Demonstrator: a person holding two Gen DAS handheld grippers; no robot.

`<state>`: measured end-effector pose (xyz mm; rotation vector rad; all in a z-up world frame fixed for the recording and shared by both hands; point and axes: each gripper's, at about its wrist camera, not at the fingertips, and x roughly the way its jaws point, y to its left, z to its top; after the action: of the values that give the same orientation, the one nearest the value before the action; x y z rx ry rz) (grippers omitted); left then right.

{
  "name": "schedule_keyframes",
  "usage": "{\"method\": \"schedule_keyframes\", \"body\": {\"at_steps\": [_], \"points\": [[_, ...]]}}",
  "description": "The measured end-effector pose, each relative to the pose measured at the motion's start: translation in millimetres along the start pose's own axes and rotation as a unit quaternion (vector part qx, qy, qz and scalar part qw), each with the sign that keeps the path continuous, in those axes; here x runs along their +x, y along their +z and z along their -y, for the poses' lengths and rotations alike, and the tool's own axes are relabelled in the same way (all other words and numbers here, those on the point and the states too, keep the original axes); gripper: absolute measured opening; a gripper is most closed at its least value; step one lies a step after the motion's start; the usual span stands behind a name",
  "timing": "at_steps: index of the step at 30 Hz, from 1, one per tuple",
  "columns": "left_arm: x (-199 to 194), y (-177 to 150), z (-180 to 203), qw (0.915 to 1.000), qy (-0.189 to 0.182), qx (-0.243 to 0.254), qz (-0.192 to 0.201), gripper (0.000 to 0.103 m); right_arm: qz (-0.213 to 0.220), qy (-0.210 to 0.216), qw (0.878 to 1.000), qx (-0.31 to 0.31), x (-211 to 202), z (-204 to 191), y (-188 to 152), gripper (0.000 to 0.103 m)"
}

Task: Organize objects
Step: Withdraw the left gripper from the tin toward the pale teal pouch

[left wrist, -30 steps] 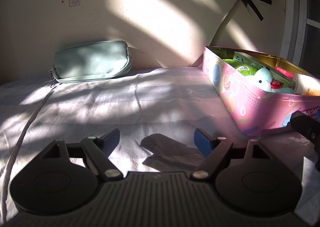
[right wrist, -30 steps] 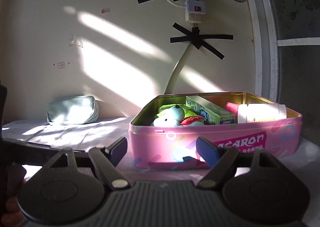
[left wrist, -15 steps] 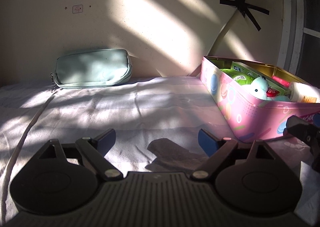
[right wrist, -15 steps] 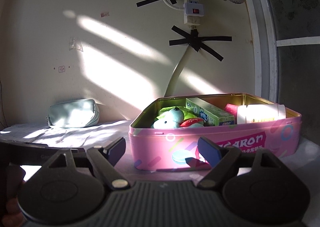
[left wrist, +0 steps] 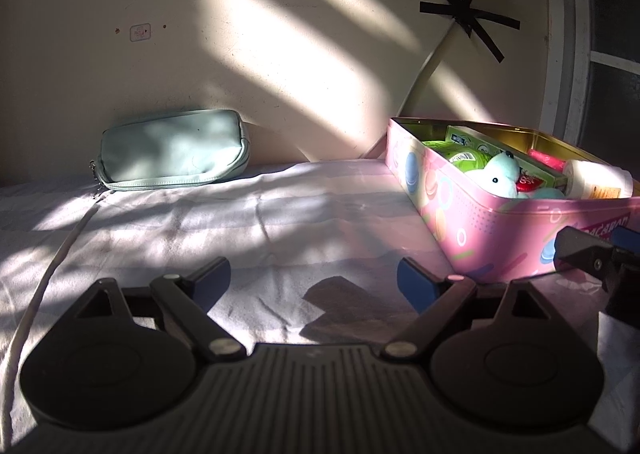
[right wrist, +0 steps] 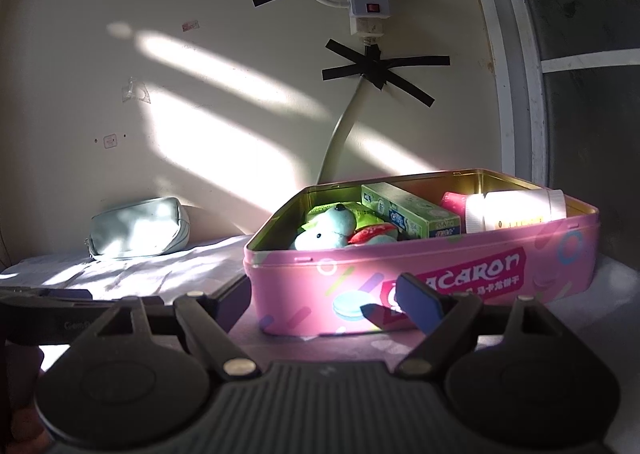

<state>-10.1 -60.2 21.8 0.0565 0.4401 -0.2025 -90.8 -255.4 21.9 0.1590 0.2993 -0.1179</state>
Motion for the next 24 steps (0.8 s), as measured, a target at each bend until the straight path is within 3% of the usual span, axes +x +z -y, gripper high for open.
{"method": "schedule_keyframes", "body": {"at_steps": [24], "points": [[-2.4, -0.7, -1.1, 1.0000, 0.005, 0.003, 0.000, 0.096, 0.003, -0.019, 1.000, -0.005, -1.1, -2.8, -0.2, 0.089]]}}
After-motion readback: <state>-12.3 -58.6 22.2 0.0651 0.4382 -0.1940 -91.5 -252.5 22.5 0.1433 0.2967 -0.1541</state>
